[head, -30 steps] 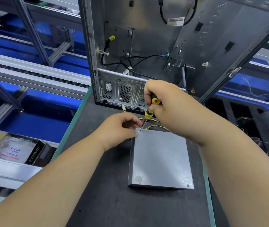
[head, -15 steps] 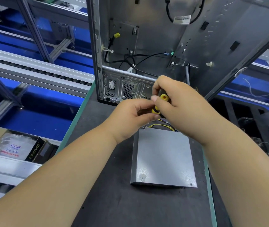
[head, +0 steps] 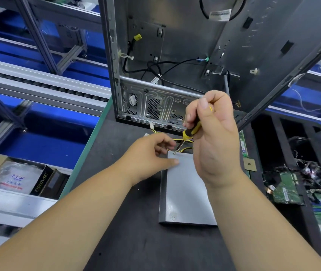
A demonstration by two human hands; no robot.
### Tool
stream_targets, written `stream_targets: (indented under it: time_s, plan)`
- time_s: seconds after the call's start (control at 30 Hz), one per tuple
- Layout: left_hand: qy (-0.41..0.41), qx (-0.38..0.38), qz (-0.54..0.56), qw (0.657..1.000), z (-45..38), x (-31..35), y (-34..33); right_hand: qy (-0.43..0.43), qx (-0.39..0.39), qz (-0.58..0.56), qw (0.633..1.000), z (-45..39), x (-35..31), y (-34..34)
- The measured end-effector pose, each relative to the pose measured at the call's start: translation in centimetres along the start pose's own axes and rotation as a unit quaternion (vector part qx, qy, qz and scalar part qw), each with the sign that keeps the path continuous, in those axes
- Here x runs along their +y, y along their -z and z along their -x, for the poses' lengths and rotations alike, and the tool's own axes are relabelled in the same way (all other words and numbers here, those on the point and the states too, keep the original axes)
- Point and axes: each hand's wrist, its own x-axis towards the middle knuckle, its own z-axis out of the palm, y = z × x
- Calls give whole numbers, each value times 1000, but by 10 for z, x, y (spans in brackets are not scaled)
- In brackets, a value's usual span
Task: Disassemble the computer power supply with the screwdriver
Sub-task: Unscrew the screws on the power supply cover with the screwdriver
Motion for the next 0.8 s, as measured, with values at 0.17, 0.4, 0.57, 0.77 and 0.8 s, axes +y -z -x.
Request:
stream_targets:
  time_s: [0.17, 0.4, 0.57, 0.77, 0.8]
  plan:
    - [26, 16, 79, 996, 7, -14, -5, -30, -23, -61, 997, -8, 1, 7]
    - [9, 23, 80, 996, 10, -13, -4, -34, -55, -66, 996, -7, 7, 4]
    - [-4, 30, 72, 997, 14, -13, -6, -22, -42, -90, 995, -7, 12, 3]
    - [-6, 29, 73, 997, 13, -20, -8, -37, -38, -128, 990, -13, 14, 8]
    - [-4, 32, 72, 997, 13, -22, -9, -42, -34, -131, 990, -14, 14, 10]
